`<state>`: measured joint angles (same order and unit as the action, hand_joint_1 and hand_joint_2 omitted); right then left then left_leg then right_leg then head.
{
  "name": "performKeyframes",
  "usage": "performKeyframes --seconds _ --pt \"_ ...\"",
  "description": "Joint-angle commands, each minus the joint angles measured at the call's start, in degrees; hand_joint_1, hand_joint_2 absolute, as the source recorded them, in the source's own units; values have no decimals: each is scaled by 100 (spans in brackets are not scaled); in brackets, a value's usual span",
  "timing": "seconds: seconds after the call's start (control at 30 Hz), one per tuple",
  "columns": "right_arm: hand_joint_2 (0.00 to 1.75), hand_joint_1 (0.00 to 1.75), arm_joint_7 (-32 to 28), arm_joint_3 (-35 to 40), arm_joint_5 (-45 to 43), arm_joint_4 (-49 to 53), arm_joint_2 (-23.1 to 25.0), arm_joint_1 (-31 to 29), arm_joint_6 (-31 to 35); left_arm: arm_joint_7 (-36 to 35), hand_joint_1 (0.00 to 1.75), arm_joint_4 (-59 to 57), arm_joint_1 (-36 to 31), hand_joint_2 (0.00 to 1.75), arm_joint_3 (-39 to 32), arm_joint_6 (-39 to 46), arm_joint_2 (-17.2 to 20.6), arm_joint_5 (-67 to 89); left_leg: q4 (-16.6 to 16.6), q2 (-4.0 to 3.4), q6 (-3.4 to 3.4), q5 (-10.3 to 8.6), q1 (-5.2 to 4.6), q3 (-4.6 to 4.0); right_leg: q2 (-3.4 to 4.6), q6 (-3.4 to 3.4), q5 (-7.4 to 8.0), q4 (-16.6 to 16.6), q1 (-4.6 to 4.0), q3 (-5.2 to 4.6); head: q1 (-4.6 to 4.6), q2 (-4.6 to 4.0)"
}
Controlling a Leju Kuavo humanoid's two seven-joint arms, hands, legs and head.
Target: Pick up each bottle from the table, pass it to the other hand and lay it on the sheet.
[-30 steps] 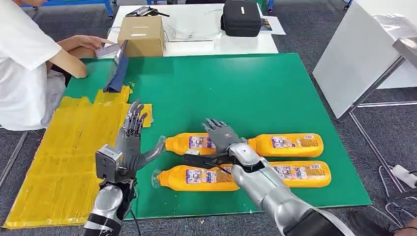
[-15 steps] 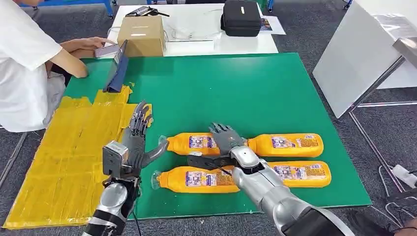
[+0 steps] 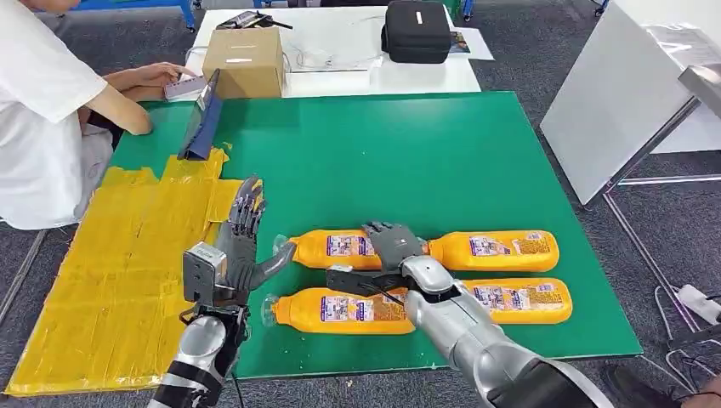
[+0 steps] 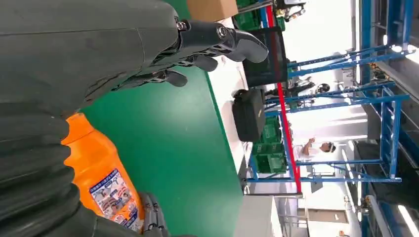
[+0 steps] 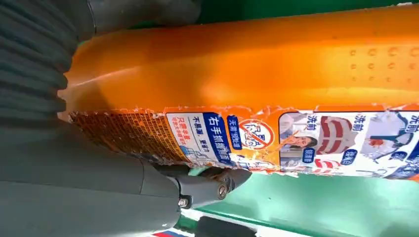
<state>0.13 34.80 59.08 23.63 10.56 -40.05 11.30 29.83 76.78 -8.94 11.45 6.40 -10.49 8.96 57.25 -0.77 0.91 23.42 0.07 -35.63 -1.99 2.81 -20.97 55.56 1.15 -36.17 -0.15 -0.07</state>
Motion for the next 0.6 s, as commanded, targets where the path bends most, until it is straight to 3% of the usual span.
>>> performKeyframes --seconds 0.03,0.2,0.3,0.43,0.5,0.6 --pt "175 140 -166 -211 -95 -231 -46 9 137 -7 0 -440 -253 175 4 -16 20 -25 -3 15 -4 4 5 17 -2 -10 -8 -4 -3 22 2 0" --pt "175 173 -677 -808 -498 433 -90 312 1304 7 0 -253 -186 175 -26 -26 17 -43 -1 14 -4 4 6 11 -1 -9 -7 -3 -4 16 2 0" --pt "175 166 -820 -1198 -666 954 -151 546 1863 1 0 -240 -191 175 42 -10 10 11 -1 10 -3 4 2 7 1 -7 -6 0 -1 10 0 0" --pt "175 175 -1100 -1981 -924 1349 -176 793 2415 16 0 -261 -205 175 117 81 -7 66 -1 20 -3 4 4 10 -7 -8 -9 -1 -2 17 0 0" --pt "175 171 -1169 -2053 -925 1372 -195 811 2374 16 0 -261 -204 175 121 83 -2 66 1 22 -4 6 6 13 -6 -10 -11 -1 -4 22 2 0" --pt "175 171 -1486 -2452 -1278 1778 -118 1015 2870 21 0 -279 -204 175 133 136 1 108 1 15 -4 7 3 13 1 -11 -10 1 -1 19 2 0"
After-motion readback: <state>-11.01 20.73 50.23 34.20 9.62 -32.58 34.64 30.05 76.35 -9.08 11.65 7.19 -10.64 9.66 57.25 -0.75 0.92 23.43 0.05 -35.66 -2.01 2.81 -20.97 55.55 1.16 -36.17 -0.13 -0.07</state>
